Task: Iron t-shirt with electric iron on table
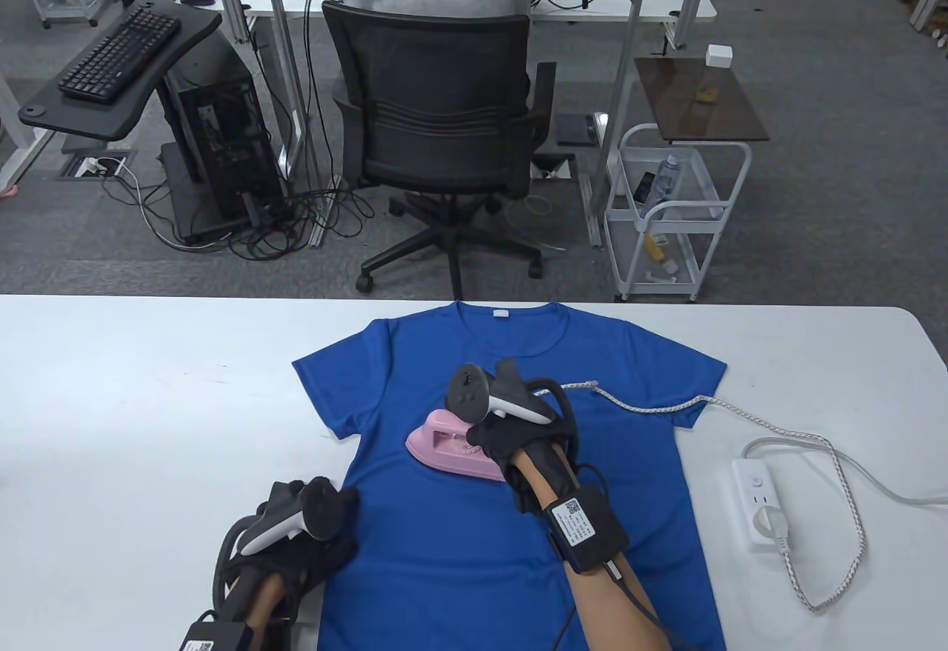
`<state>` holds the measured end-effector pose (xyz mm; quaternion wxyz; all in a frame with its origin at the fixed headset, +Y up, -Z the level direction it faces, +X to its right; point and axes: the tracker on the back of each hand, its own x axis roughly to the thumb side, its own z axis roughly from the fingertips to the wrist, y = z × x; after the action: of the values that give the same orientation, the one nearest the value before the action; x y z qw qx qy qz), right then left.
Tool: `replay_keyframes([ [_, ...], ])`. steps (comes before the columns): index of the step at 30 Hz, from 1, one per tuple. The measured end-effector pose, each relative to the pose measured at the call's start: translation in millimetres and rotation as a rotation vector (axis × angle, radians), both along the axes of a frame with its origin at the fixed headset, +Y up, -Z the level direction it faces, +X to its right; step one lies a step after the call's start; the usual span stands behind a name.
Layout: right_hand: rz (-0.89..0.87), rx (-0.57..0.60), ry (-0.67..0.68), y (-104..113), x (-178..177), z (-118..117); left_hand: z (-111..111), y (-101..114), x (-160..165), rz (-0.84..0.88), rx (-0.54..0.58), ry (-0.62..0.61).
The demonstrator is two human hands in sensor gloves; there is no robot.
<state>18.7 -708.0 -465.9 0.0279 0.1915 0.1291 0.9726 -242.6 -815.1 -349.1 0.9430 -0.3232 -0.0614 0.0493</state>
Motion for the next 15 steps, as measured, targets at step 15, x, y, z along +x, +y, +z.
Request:
replay_keyframes([
  [15, 0.040, 0.186, -0.242, -9, -27, -32, 0, 4, 5, -0.081, -0.004, 0.015],
])
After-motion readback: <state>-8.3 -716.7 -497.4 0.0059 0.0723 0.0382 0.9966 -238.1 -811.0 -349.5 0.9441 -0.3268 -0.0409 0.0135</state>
